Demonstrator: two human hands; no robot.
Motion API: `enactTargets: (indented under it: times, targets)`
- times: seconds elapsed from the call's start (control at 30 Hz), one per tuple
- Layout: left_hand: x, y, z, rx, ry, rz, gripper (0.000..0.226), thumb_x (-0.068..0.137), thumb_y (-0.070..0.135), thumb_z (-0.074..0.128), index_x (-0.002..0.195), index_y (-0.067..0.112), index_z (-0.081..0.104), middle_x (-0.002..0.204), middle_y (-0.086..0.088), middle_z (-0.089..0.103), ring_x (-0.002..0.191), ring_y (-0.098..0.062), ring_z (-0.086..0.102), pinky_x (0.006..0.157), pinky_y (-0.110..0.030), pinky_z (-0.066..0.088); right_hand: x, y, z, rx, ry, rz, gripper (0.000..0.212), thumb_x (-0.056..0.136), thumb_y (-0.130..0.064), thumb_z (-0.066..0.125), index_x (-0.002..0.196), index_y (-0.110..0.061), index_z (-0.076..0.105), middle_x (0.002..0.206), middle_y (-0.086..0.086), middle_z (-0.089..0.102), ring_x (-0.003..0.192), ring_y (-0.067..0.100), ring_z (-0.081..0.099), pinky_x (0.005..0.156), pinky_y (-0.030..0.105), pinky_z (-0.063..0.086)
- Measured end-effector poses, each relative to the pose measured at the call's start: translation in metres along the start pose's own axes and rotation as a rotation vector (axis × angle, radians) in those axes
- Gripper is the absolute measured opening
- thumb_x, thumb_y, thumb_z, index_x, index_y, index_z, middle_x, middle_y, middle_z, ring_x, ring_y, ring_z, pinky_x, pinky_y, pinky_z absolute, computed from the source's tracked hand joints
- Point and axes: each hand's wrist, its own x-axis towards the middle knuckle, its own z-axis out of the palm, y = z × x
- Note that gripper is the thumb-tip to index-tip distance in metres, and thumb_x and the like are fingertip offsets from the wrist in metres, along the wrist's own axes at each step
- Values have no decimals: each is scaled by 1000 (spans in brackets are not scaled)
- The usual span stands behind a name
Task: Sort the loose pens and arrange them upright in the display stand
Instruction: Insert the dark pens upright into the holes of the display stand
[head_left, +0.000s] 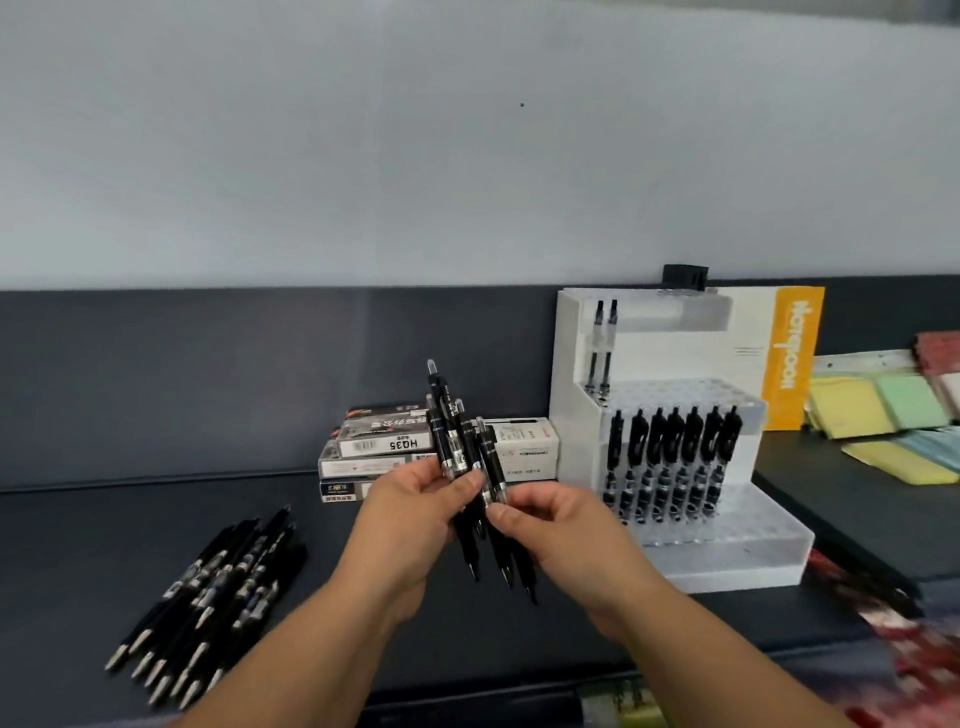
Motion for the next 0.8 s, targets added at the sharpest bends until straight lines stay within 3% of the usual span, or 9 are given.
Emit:
enactTargets:
  times: [0.13, 0.23, 0.33, 0.47, 0.57, 0.7, 0.8]
  targets:
    - [1, -5, 37, 22, 23, 45, 14, 89, 3, 62, 100, 8, 70, 94, -5, 76, 92, -19, 72, 89, -35, 54, -12, -2, -39, -54, 51, -52, 6, 88, -21, 69, 88, -18, 75, 66, -13, 70, 54, -7, 58, 52, 7, 42]
    - [1, -10, 62, 45, 59, 73, 14, 84, 9, 70, 98, 12, 70, 94, -1, 76, 97, -16, 70, 97, -41, 50, -15, -1, -68, -128, 183, -115, 8, 85, -26, 72, 91, -30, 70, 79, -15, 71, 75, -5, 64, 60, 4, 45]
    - [-2, -15, 88, 57, 46, 103, 12, 84, 9, 70, 94, 16, 71, 93, 2, 76, 96, -11, 70, 98, -38, 50, -18, 2, -101, -173, 273, -156, 17, 86, -29, 71, 94, -39, 60, 92, -13, 69, 87, -5, 64, 71, 7, 47]
    - [-2, -22, 115, 54, 62, 127, 15, 84, 9, 70, 95, 19, 70, 94, 4, 76, 97, -9, 69, 97, -35, 50, -21, 0, -147, -196, 399, -201, 13, 89, -26, 67, 96, -34, 60, 88, -14, 68, 81, -7, 63, 67, 7, 47]
    - [2, -27, 133, 72, 87, 160, 19, 85, 11, 70, 100, 21, 70, 98, 6, 75, 100, -9, 68, 98, -35, 49, -14, 4, -179, -279, 494, -208, 9, 90, -28, 65, 99, -29, 63, 90, -17, 65, 83, -1, 61, 70, 17, 50]
    - [8, -30, 154, 75, 135, 215, 19, 85, 10, 70, 97, 26, 69, 97, 9, 74, 99, -4, 67, 93, -25, 50, 2, 12, -210, -424, 544, -221, 9, 92, -28, 64, 100, -28, 63, 84, -22, 60, 78, -9, 55, 61, 6, 37]
    - [10, -33, 165, 99, 146, 235, 26, 85, 14, 71, 110, 21, 68, 104, 8, 73, 104, -5, 66, 94, -26, 50, 13, 19, -224, -502, 548, -242, 16, 92, -26, 63, 108, -22, 66, 82, -21, 58, 75, -10, 53, 61, 3, 35]
